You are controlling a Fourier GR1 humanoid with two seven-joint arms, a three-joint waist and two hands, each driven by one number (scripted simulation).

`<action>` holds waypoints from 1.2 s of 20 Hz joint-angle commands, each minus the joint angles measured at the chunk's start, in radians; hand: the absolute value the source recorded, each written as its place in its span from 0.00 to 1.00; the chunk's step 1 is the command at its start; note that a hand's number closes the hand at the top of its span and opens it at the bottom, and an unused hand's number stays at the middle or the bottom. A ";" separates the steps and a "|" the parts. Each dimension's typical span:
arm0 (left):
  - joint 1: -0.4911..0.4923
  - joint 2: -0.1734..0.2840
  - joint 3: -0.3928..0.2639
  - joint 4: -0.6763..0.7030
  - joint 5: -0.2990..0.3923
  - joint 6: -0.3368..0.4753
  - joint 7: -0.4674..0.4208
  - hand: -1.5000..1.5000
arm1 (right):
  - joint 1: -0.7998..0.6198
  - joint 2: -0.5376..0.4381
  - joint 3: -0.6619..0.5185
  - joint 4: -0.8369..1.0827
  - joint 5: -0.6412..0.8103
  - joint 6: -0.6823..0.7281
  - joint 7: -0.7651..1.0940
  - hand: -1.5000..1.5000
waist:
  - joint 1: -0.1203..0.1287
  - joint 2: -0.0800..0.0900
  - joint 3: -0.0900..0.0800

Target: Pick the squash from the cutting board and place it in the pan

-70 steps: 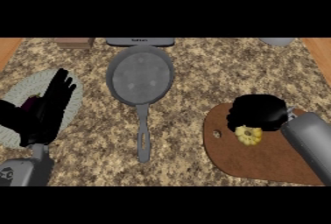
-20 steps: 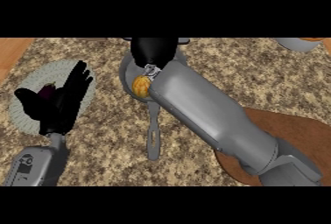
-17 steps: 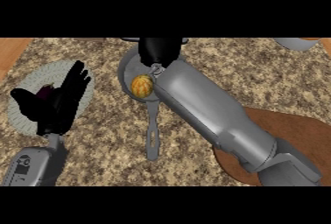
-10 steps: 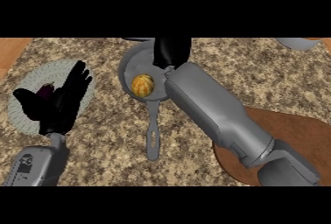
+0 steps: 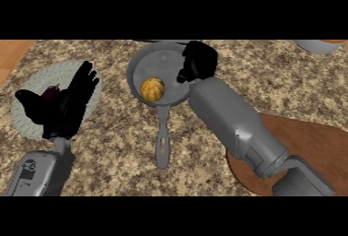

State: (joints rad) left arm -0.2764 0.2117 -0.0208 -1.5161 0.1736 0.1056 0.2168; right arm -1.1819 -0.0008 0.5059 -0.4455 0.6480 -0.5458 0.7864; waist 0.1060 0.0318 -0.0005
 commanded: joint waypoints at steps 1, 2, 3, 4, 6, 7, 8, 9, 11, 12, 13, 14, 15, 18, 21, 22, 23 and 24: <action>0.032 -0.019 -0.025 -0.032 -0.023 0.014 -0.012 0.50 | 0.000 0.001 -0.019 0.043 -0.095 0.010 -0.049 0.00 | 0.012 -0.002 0.000; 0.012 -0.023 -0.032 -0.036 -0.033 0.032 0.023 0.50 | 0.020 0.001 -0.041 0.044 -0.117 -0.018 -0.095 0.00 | 0.001 -0.002 0.001; -0.009 0.005 0.005 0.011 0.000 -0.011 0.008 0.50 | 0.039 0.001 -0.005 0.018 -0.132 -0.039 -0.096 0.00 | 0.002 -0.001 0.000; 0.046 -0.008 -0.014 -0.021 -0.019 0.003 -0.010 0.50 | 0.025 0.001 -0.039 0.043 -0.133 -0.069 -0.154 0.00 | -0.006 -0.004 0.001; 0.025 0.000 0.007 -0.014 -0.004 -0.002 -0.008 0.50 | 0.006 0.001 -0.067 0.026 -0.151 -0.145 -0.192 0.00 | -0.013 -0.004 0.001; 0.009 0.015 0.029 -0.002 0.005 -0.005 0.001 0.50 | 0.086 0.001 -0.053 -0.013 -0.169 -0.215 -0.235 0.00 | -0.022 -0.007 0.001; 0.013 0.027 0.040 -0.035 0.019 -0.006 0.033 0.50 | 0.061 0.001 -0.089 -0.027 -0.191 -0.222 -0.263 0.00 | -0.029 -0.011 0.002; 0.037 0.007 -0.003 -0.034 -0.039 0.027 0.019 0.50 | 0.083 0.001 -0.090 -0.062 -0.205 -0.288 -0.271 0.00 | -0.028 -0.013 0.003; 0.086 0.003 0.015 -0.061 -0.002 0.006 0.003 0.50 | 0.091 0.001 -0.155 -0.087 -0.265 -0.298 -0.333 0.00 | -0.041 -0.018 0.002; 0.028 0.028 0.041 -0.037 0.005 0.001 0.029 0.50 | 0.128 0.001 -0.144 -0.142 -0.296 -0.330 -0.348 0.00 | -0.052 -0.019 0.002; 0.065 0.028 0.058 -0.020 0.009 -0.002 -0.013 0.50 | 0.183 0.001 -0.195 -0.172 -0.328 -0.336 -0.430 0.00 | -0.073 -0.020 0.003; 0.064 0.013 0.042 -0.037 0.001 0.013 0.012 0.50 | 0.170 0.001 -0.200 -0.200 -0.357 -0.334 -0.417 0.00 | -0.072 -0.024 0.002; 0.044 0.055 0.075 -0.047 0.022 -0.002 0.058 0.50 | 0.229 0.001 -0.226 -0.250 -0.381 -0.323 -0.484 0.00 | -0.089 -0.028 0.003; 0.123 0.000 0.036 -0.058 -0.017 0.022 -0.012 0.50 | 0.339 0.001 -0.251 -0.346 -0.453 -0.295 -0.612 0.00 | -0.095 -0.030 0.002; 0.124 0.044 0.102 -0.057 0.024 -0.006 -0.021 0.50 | 0.493 0.000 -0.196 -0.564 -0.502 -0.245 -0.651 0.00 | -0.118 -0.038 0.002; 0.139 0.018 0.063 -0.086 0.008 0.013 0.023 0.50 | 0.499 -0.001 -0.201 -0.632 -0.498 -0.202 -0.611 0.00 | -0.127 -0.043 0.001; 0.124 0.033 0.086 -0.052 0.016 -0.007 -0.008 0.50 | 0.563 -0.017 -0.201 -0.682 -0.517 -0.182 -0.652 0.00 | -0.127 -0.039 0.001; 0.054 0.024 0.086 -0.019 -0.008 0.032 0.024 0.50 | 0.561 -0.017 -0.179 -0.724 -0.503 -0.162 -0.608 0.00 | -0.128 -0.037 0.001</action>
State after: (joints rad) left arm -0.1703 0.2325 0.0463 -1.5683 0.1739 0.1197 0.2198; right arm -0.7346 -0.0101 0.3060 -0.9895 0.1795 -0.7660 0.1996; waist -0.0078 -0.0042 0.0010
